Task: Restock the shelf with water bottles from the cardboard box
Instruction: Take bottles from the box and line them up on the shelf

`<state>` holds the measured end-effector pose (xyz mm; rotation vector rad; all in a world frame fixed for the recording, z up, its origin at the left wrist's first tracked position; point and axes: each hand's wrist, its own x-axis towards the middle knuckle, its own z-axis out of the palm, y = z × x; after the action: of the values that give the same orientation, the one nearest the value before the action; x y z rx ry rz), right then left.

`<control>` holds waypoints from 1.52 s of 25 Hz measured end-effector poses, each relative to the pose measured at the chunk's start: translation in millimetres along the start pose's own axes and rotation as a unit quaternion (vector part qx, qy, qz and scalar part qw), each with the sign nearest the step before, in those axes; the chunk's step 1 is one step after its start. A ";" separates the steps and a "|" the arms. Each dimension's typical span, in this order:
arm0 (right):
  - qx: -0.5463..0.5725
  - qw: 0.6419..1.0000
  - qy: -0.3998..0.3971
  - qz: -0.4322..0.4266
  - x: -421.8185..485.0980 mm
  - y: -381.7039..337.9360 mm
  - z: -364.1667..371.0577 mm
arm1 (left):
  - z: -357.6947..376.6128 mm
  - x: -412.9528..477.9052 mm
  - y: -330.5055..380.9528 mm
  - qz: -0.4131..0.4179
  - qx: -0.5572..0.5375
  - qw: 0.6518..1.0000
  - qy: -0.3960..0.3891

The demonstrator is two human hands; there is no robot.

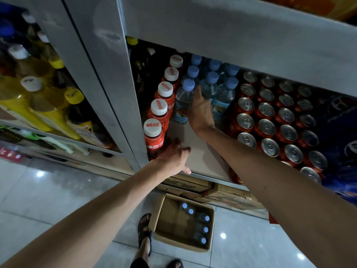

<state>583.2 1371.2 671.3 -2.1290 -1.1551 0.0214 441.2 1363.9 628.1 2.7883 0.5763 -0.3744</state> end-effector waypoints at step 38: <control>0.011 0.869 -0.210 0.449 -536.3 412.9 298.5 | 555.5 91.0 -0.2 -0.381 -0.257 0.835 -0.304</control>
<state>463.7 998.9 43.4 -2.5192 -0.2561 0.9478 413.4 1223.4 83.8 1.6759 1.3461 -1.0270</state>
